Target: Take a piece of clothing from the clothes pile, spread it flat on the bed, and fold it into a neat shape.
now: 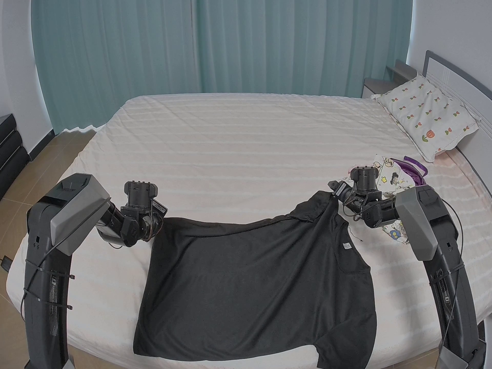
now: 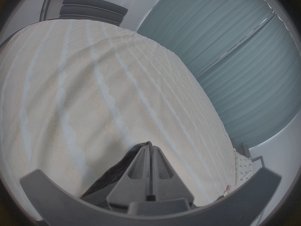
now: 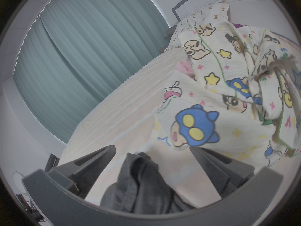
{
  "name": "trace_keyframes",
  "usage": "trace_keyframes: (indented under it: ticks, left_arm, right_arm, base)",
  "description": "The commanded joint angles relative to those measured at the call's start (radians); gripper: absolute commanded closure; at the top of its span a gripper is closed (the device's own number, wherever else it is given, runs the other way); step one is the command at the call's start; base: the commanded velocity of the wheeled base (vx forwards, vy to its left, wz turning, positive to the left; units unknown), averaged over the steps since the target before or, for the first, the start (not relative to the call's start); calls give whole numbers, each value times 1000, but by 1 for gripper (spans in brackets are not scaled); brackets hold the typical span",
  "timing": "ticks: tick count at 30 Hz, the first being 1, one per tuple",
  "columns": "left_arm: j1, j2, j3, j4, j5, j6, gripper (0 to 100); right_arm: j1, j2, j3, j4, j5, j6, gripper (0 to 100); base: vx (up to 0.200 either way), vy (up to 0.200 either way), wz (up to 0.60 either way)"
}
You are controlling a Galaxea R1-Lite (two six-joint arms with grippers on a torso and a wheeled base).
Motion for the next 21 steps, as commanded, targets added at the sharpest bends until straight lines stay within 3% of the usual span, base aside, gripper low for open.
trace_keyframes:
  ticks: [1,6,15,21]
  left_arm:
    - [6,12,-2,-1,0,1,100]
    - [6,12,-2,-1,0,1,100]
    - [8,20,-11,-4,-4,1,100]
    - [26,18,-11,-101,0,1,100]
  right_arm:
    - [-9,-6,16,0,-1,-11,0]
    - [6,-73,48,-12,3,15,0]
    - [115,-161,145,-9,16,66,0]
    - [146,-133,165,0,18,67,0]
  base:
    - [0,0,0]
    - [0,0,0]
    - [0,0,0]
    - [0,0,0]
